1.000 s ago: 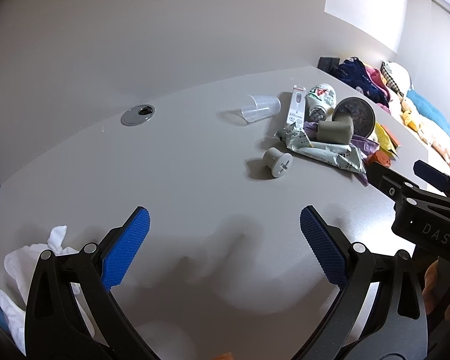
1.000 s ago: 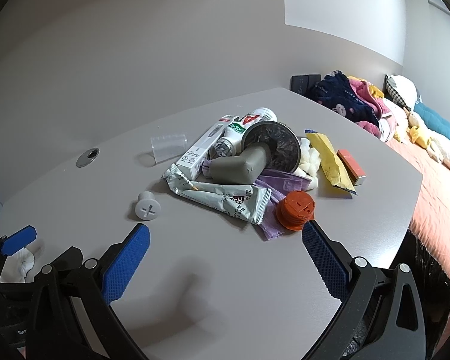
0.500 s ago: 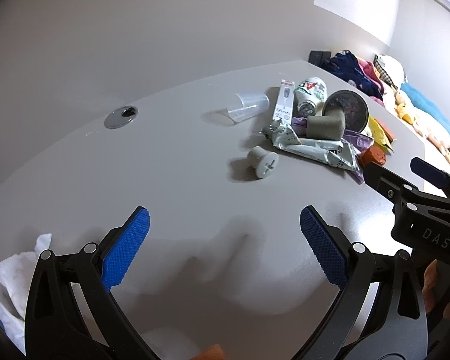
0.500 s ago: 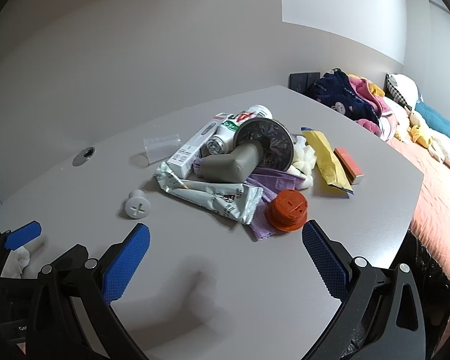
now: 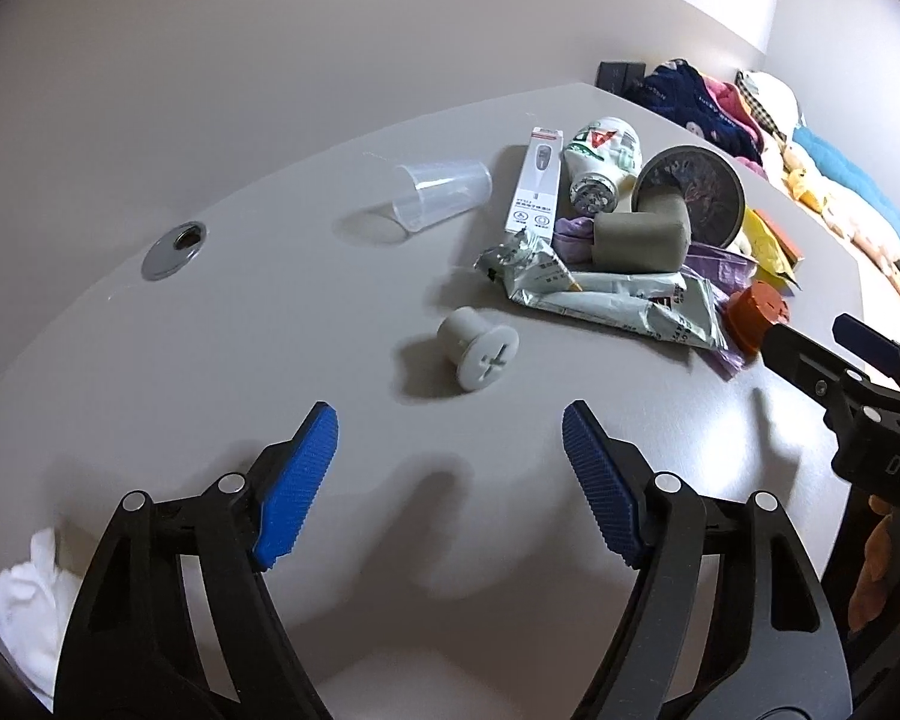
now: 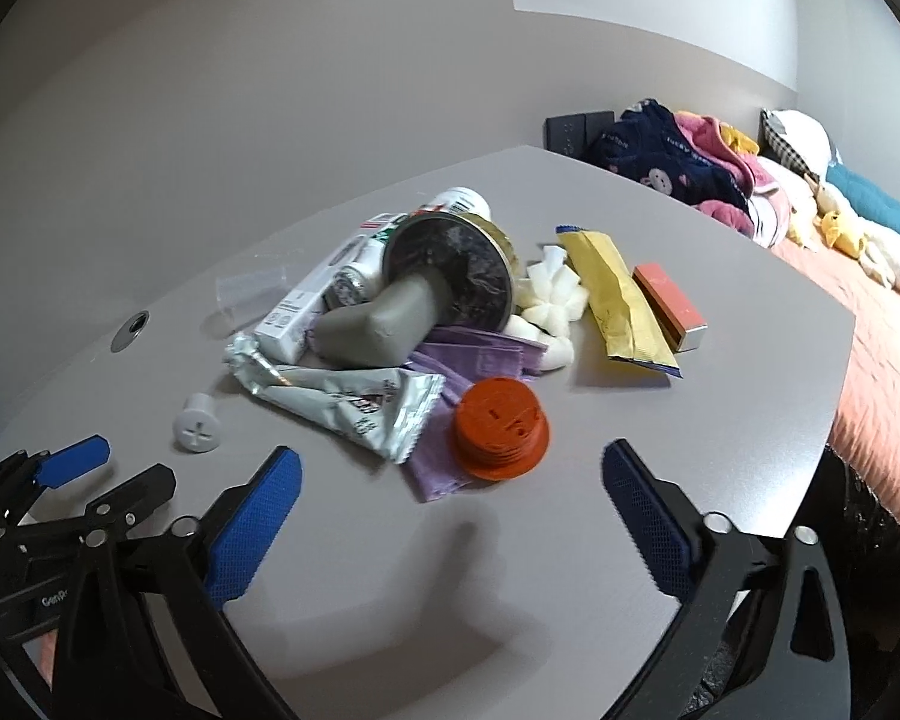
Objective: Collect trash
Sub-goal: 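Grasp the white spool with the left gripper while the right grasps the orange lid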
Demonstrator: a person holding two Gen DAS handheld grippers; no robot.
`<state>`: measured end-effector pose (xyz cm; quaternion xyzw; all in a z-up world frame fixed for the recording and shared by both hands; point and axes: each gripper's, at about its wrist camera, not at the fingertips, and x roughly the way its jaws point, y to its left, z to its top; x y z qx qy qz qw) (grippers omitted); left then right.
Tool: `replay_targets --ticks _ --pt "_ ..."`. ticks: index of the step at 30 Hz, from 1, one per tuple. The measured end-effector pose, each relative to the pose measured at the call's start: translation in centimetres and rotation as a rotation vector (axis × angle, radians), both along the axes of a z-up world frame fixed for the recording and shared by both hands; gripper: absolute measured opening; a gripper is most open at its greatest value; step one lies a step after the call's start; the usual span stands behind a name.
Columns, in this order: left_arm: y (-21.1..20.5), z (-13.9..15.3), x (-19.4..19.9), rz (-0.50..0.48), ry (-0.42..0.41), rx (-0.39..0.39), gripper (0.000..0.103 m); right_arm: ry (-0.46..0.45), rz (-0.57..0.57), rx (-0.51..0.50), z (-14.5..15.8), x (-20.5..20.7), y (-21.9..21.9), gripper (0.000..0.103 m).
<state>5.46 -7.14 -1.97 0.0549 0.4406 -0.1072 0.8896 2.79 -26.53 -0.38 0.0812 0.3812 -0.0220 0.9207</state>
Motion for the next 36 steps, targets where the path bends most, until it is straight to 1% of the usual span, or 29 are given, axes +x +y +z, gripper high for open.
replay_targets --ticks 5,8,10,11,14,15,16,17,19,20,22,26,30,36 --pt "-0.8 -0.6 1.4 -0.019 0.01 0.009 0.075 0.017 -0.03 0.029 -1.1 0.8 -1.4 0.091" --pt "-1.2 -1.0 2.3 -0.023 0.012 0.02 0.075 0.035 -0.042 0.037 -1.8 1.6 -2.1 0.083" --pt "-1.3 -1.4 2.8 -0.024 0.02 0.013 0.075 0.046 -0.045 0.038 -2.2 2.0 -2.3 0.076" --pt "-1.2 -1.6 2.9 -0.024 0.023 0.009 0.075 0.05 -0.044 0.036 -2.5 2.2 -2.3 0.074" --pt "-1.1 -2.3 3.4 -0.019 0.038 0.007 0.075 0.057 -0.037 0.017 -2.9 2.7 -2.1 0.061" --pt "-1.0 -2.4 3.5 -0.017 0.041 0.006 0.074 0.057 -0.034 0.013 -3.0 2.8 -2.1 0.054" --pt "-0.9 -2.6 3.6 -0.015 0.044 0.006 0.07 0.056 -0.024 0.019 -3.1 2.9 -2.0 0.045" --pt "-0.9 -2.6 3.5 -0.01 0.027 0.016 0.068 0.054 -0.014 0.038 -3.2 2.9 -2.0 0.045" --pt "-0.7 -2.4 3.5 -0.008 0.017 0.004 0.052 0.052 -0.014 0.042 -3.2 3.0 -2.1 0.045" --pt "-0.6 -2.3 3.5 -0.007 0.015 -0.003 0.05 0.05 -0.014 0.046 -3.2 2.9 -2.1 0.045" --pt "-0.3 -2.2 3.7 -0.01 0.009 -0.018 0.034 0.051 -0.014 0.065 -3.2 2.8 -2.3 0.045" --pt "0.2 -1.9 3.5 -0.008 -0.006 -0.048 0.035 0.048 -0.016 0.097 -3.0 2.3 -2.7 0.045" --pt "0.4 -0.8 2.5 -0.017 -0.033 -0.066 0.034 0.032 -0.024 0.115 -2.3 1.4 -3.1 0.045" --pt "-0.2 0.9 0.5 -0.061 -0.039 -0.12 0.034 -0.001 -0.035 0.135 -0.7 -0.7 -3.7 0.045"
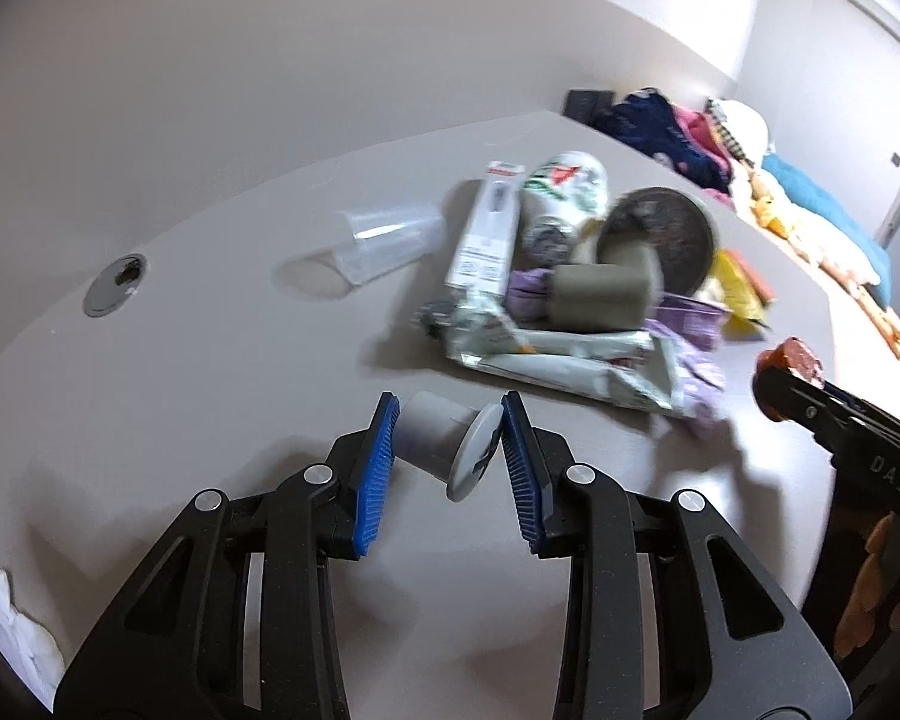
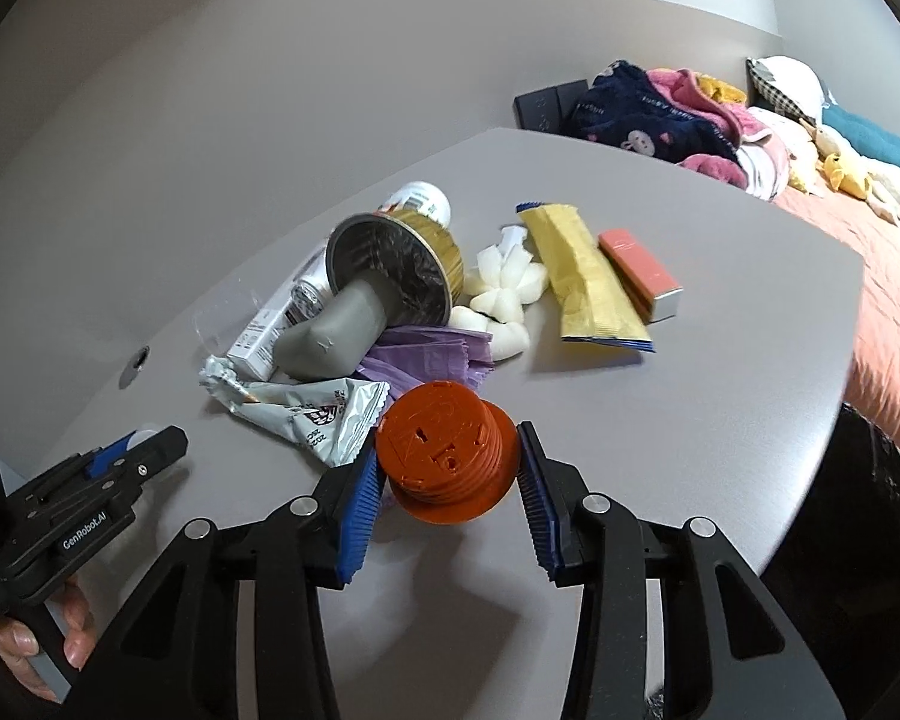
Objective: Collect trash
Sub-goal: 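Grasp the white spool with the left gripper while the right grasps the orange lid, then carry the spool and orange lid over the bin and open both grippers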
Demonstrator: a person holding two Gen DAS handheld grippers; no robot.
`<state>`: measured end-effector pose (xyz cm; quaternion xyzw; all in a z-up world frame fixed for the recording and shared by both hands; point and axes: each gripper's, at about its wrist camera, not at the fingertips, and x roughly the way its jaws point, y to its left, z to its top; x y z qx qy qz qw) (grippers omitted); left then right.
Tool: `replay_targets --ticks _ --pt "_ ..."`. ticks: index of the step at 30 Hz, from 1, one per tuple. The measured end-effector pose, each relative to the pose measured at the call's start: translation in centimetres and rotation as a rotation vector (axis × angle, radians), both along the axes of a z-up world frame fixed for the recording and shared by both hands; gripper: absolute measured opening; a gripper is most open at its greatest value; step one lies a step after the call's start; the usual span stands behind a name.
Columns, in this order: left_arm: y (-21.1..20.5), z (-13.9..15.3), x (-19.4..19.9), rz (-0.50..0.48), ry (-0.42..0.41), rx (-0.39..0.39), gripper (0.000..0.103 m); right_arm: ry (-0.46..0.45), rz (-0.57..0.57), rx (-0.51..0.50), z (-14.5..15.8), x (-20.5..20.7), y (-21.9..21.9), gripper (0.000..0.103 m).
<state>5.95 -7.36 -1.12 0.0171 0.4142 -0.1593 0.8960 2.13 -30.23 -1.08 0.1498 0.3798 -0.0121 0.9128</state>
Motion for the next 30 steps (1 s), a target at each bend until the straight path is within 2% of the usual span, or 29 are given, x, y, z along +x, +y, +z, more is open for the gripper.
replay_targets --ticks 7,17,30 --pt "-2.7 1.5 -2.6 -0.083 -0.017 -0.032 0.034 -0.034 -0.041 -0.01 2.0 -3.6 -1.6 0.045" --pt "-9.2 2.6 -6.1 -0.232 -0.043 -0.042 0.034 -0.055 -0.12 -0.032 3.1 -9.5 -5.2 0.045" --pt "-15.4 3.6 -10.4 -0.395 -0.042 -0.061 0.035 -0.078 -0.232 -0.05 4.2 -16.0 -9.8 0.045"
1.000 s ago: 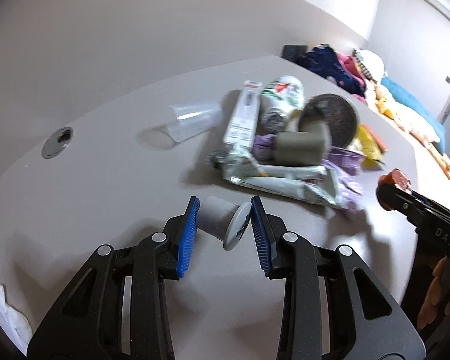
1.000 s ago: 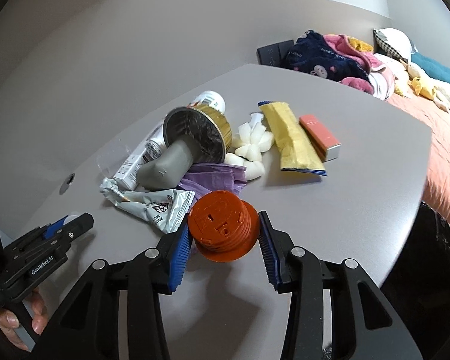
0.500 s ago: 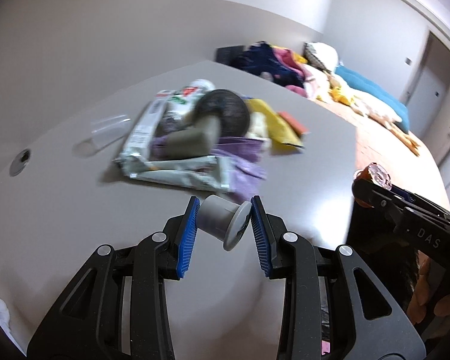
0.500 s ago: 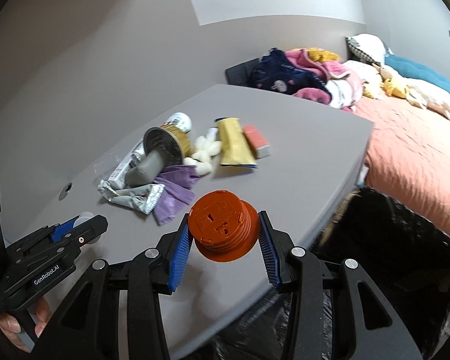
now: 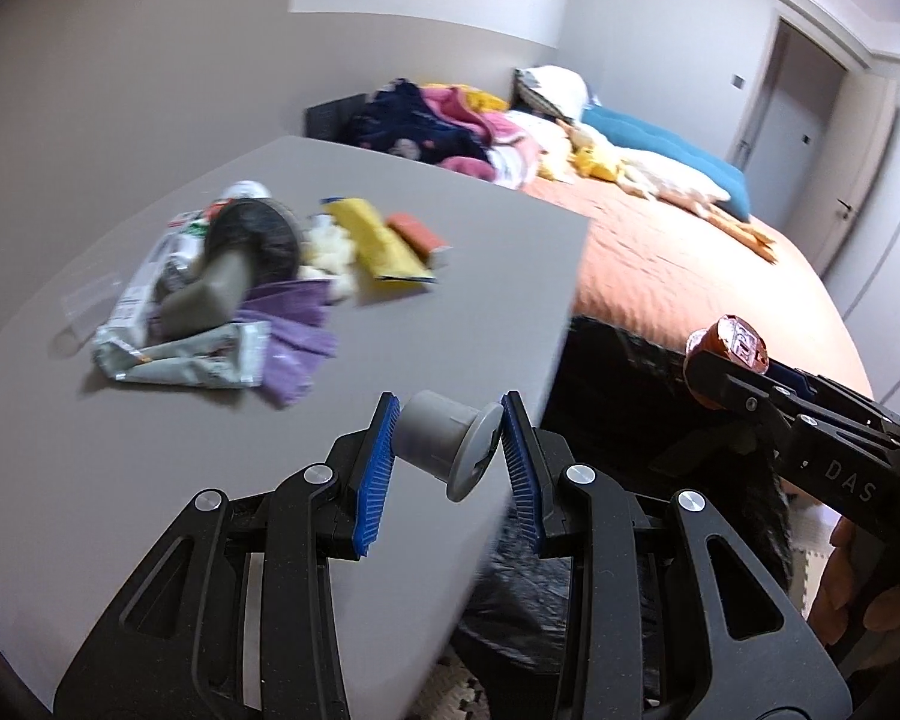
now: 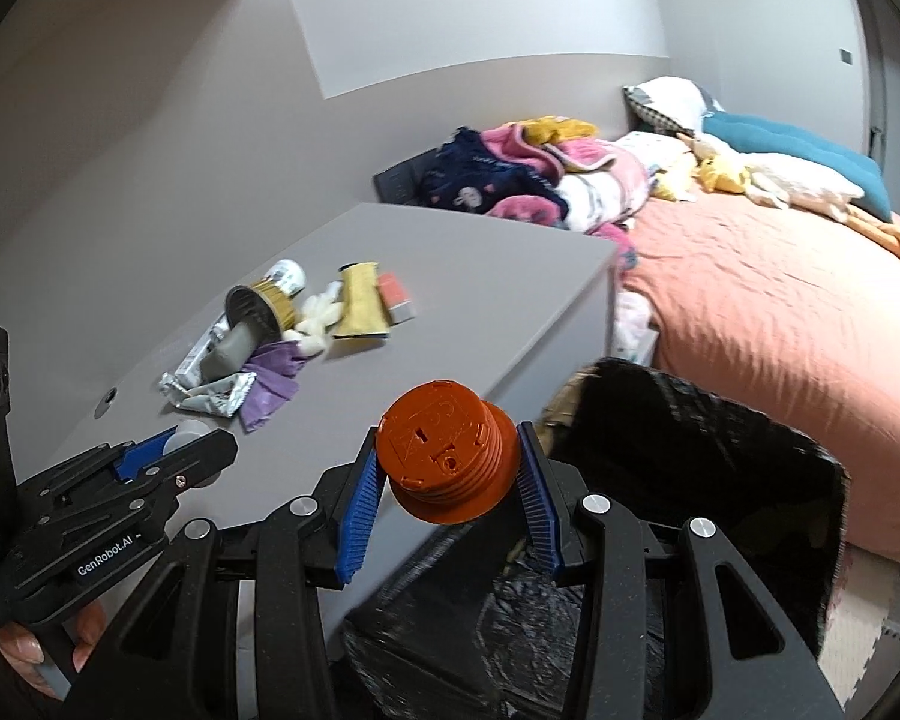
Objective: Collect trash
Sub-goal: 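Carry the spool and orange lid over the bin and open both grippers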
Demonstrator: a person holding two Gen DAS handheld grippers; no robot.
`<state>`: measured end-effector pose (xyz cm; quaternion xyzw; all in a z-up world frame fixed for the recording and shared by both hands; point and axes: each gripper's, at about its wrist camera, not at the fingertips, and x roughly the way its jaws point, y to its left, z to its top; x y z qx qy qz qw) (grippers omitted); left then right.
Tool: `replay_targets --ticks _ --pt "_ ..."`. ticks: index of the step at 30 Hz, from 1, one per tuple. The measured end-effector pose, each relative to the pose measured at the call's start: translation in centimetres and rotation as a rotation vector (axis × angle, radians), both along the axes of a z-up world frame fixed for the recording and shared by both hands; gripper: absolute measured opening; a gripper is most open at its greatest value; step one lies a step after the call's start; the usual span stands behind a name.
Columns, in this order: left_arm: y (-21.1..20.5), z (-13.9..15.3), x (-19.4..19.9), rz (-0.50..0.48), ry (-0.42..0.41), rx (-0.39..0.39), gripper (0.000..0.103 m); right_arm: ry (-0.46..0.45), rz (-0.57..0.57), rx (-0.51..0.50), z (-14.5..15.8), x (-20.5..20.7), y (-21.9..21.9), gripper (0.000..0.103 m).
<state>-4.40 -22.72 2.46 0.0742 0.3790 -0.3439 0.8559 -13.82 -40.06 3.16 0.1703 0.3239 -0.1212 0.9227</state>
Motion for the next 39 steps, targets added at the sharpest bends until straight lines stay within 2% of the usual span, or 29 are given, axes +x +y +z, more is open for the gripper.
replay_targets --ticks 8,18,19,20,21,23,29,39 --pt "-4.5 -0.1 -2.8 -0.121 0.011 0.008 0.035 -0.006 -0.089 -0.003 0.2 -3.9 -3.0 0.045" --pt "-8.6 -0.8 -4.8 -0.224 0.042 0.021 0.035 0.009 -0.171 -0.005 0.2 -7.3 -6.1 0.045" --pt "-8.9 -1.0 -4.9 -0.233 0.048 0.025 0.039 0.012 -0.181 -0.004 0.2 -7.6 -6.4 0.045" --pt "-9.3 -1.1 -5.0 -0.247 0.056 0.033 0.052 0.015 -0.189 -0.005 0.2 -7.7 -6.6 0.047" --pt "-9.8 -1.4 -5.0 -0.255 0.06 0.05 0.099 0.015 -0.204 -0.008 0.2 -7.9 -7.0 0.061" --pt "-10.0 -1.5 -5.5 -0.251 0.024 0.044 0.097 0.0 -0.254 -0.024 0.4 -8.7 -7.6 0.077" --pt "-10.2 -1.9 -4.9 -0.245 0.042 0.056 0.097 -0.011 -0.303 -0.039 0.8 -9.3 -8.8 0.077" --pt "-8.7 -1.6 -4.0 -0.201 0.044 0.045 0.097 -0.004 -0.285 -0.028 0.3 -8.3 -8.3 0.079"
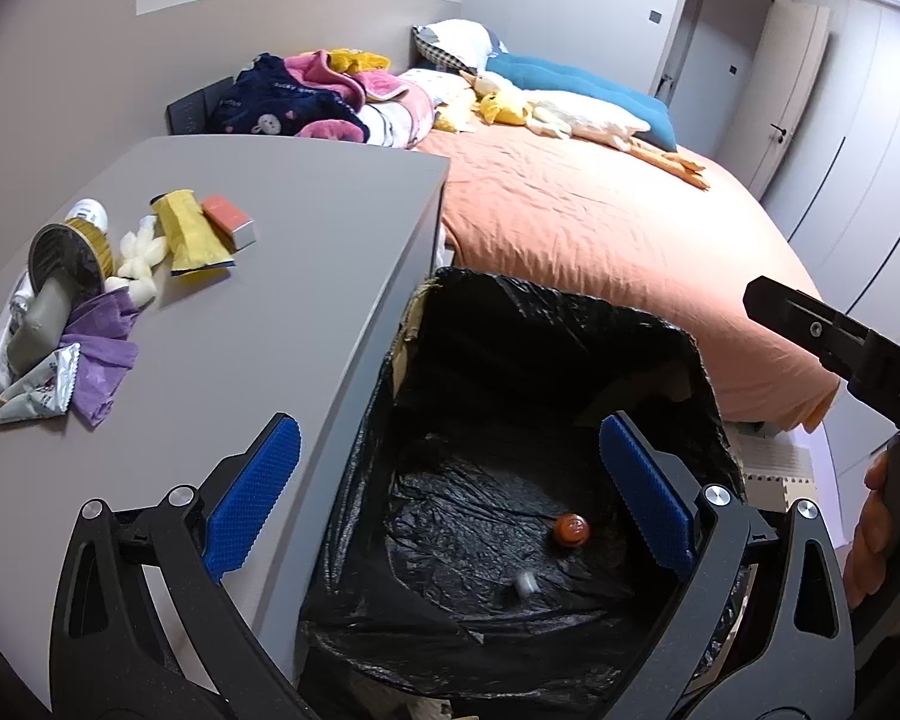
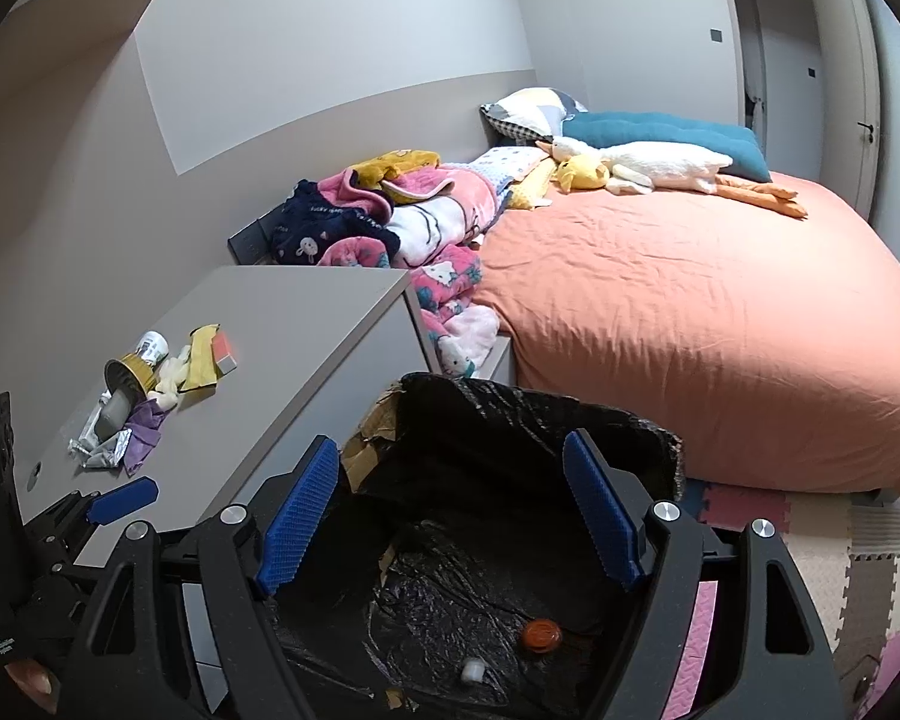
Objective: Collect trash
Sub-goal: 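Move both grippers back over the table toward the trash pile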
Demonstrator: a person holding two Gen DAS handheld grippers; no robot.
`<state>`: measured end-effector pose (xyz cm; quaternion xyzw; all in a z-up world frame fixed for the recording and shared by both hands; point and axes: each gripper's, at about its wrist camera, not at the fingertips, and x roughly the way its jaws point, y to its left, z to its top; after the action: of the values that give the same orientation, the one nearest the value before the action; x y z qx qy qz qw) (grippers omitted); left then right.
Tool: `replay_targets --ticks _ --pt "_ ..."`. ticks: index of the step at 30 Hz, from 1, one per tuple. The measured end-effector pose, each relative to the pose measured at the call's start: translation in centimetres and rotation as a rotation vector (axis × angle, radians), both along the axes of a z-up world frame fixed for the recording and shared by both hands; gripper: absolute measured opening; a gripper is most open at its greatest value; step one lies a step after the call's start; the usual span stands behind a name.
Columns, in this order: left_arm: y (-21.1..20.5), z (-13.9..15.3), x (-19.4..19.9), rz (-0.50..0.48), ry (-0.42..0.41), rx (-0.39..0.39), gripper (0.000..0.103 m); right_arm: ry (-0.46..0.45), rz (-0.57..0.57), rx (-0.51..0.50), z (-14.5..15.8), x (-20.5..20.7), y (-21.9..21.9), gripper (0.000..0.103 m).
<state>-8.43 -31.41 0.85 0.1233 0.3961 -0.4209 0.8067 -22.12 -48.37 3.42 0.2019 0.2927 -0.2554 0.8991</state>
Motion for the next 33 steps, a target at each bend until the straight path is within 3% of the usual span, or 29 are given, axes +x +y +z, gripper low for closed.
replay_targets --ticks 6,33 --pt "1.6 0.2 0.7 0.023 -0.032 -0.017 0.097 0.004 0.038 0.008 -0.4 1.8 1.0 0.08" --pt "11.9 0.5 10.0 0.273 0.006 -0.049 0.097 0.013 0.279 0.043 -1.5 13.6 7.2 0.08"
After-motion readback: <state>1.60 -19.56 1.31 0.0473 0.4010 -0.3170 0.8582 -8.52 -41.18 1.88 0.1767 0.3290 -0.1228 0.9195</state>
